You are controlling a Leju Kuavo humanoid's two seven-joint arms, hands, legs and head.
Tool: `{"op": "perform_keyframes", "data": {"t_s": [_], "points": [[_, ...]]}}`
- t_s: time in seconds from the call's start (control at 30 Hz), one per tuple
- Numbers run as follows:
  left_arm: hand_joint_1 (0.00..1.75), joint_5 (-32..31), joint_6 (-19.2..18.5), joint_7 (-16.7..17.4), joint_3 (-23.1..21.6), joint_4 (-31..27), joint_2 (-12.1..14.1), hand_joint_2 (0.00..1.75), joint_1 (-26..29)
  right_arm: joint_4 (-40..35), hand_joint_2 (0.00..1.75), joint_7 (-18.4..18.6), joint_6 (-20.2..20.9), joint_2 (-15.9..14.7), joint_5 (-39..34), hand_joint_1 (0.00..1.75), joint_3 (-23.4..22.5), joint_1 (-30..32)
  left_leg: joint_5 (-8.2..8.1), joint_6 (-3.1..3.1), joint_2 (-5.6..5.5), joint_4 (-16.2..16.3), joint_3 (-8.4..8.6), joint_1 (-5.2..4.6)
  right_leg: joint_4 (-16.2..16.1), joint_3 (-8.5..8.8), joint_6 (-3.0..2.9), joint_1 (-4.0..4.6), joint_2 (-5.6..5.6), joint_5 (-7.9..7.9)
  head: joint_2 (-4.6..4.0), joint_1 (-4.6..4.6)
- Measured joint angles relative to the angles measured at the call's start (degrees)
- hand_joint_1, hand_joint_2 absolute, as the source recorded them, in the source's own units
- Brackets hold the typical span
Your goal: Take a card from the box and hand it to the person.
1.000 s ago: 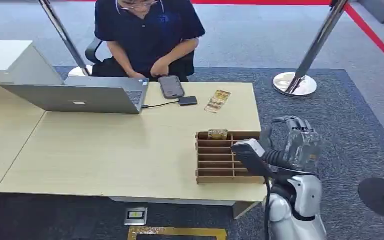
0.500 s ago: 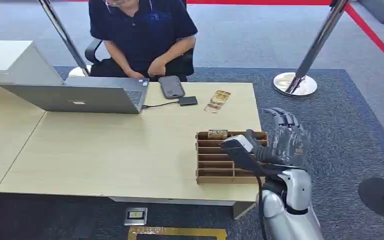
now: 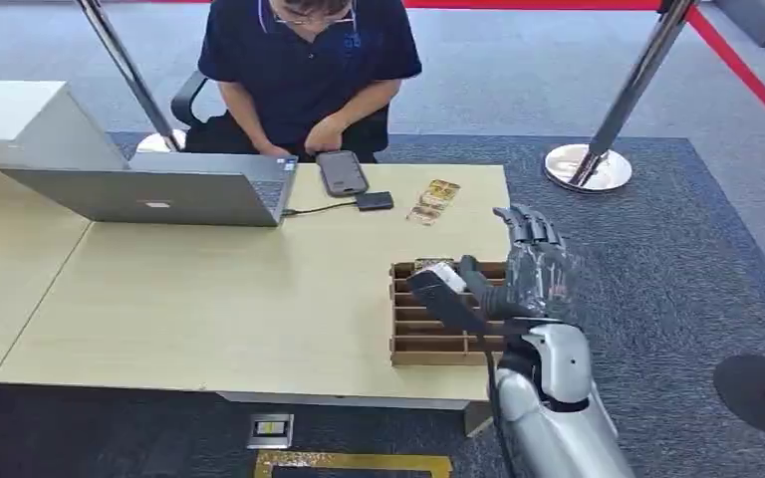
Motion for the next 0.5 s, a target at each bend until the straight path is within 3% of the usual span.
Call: {"op": "perform_keyframes", "data": {"t_s": [0.3,0.37,0.5], "points": [[0.0,0.0,0.2,0.1,0.0,0.0,0.0,0.0,0.0,4.3,1.75,2.2,1.7,1.4,2.8,0.8,1.3,-3.2,0.0,0.0,-0.01,0.0,0.0,0.0,0.0,0.0,0.0,0.0,0.0,0.0,0.0,0.0],[0.0,-0.2,0.2,0.1,0.0,0.0,0.0,0.0,0.0,5.2,1.75,2.4,1.8,1.6,3.2,1.08,1.3,-3.8,0.0,0.0,0.0,0.0,0.0,0.0,0.0,0.0,0.0,0.0,0.0,0.0,0.0,0.0],[0.0,-0.6,0.1,0.1,0.0,0.0,0.0,0.0,0.0,7.0,1.75,3.4,1.9,1.6,4.2,0.99,1.4,-4.7,0.0,0.0,0.0,0.0,0.0,0.0,0.0,0.0,0.0,0.0,0.0,0.0,0.0,0.0]]}}
